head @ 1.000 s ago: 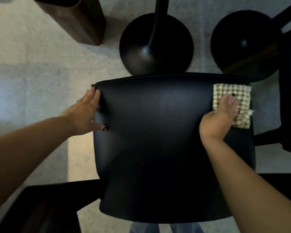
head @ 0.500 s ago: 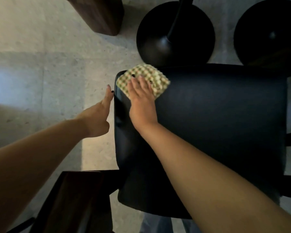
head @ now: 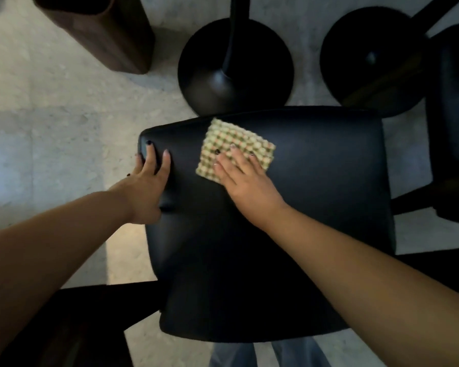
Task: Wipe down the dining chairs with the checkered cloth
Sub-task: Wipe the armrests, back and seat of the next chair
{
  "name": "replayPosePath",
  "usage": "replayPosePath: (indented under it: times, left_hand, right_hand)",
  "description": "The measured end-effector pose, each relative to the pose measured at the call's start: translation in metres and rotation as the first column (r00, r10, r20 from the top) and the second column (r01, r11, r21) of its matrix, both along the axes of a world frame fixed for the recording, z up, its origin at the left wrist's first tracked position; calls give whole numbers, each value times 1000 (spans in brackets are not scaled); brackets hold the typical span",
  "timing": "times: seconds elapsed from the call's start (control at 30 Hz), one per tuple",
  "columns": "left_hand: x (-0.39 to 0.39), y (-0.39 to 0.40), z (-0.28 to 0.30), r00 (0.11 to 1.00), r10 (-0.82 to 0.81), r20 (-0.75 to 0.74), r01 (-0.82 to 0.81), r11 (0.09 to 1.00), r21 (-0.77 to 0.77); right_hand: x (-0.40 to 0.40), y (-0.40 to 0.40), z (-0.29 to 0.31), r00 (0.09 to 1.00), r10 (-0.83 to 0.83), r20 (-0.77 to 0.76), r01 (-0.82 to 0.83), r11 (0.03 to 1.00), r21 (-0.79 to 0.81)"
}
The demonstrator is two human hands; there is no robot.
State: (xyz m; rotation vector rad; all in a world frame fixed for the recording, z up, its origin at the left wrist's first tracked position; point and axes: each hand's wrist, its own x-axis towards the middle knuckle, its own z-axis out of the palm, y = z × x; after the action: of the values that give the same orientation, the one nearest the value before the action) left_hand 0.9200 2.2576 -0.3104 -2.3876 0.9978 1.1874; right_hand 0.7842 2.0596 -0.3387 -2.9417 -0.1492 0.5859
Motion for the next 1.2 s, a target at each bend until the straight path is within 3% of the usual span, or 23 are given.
replayPosePath:
  times: [0.1,0.17,0.4,0.53,0.63,0.67,0.73,0.93,1.07,1.2]
  left_hand:
    - [3,-3,2,999,-35,16,34,999,38]
    - [6,-1,3,999,-36,35,36,999,17]
    - [3,-4,3,994,-61,88,57,997,43]
    - [2,-2,1,995,-51,91,48,998,32]
    - [4,2,-1,996,-29,88,30,1000,-4]
    - [5,4,-1,996,-24,85,26,999,-22]
    - [7,6,-1,997,-11,73,16,998,-57]
    - [18,13,2,995,77,-60,-84,987,-139]
    - [21,14,5,987,120,-106,-134,982,-136]
    - [21,13,6,991,107,-83,-117,985,-124]
  right_hand:
    - [-43,-48,0,977,-213,-10,211,973,-98]
    - [-71,-83,3,908,-419,-12,416,903,-111]
    - [-142,-130,5,497,-868,-17,840,486,-241]
    - [-131,-117,-3,349,-930,116,937,350,-11]
    - [-103,-87,-4,123,-973,197,956,169,238]
    - [-90,-72,-5,87,-976,202,939,148,312]
    - [-64,-33,-8,167,-965,201,914,228,336]
    - [-1,79,-6,605,-789,113,678,583,448]
    - [23,105,-6,880,-427,207,317,854,412]
    - [24,93,-13,973,-101,206,37,956,292]
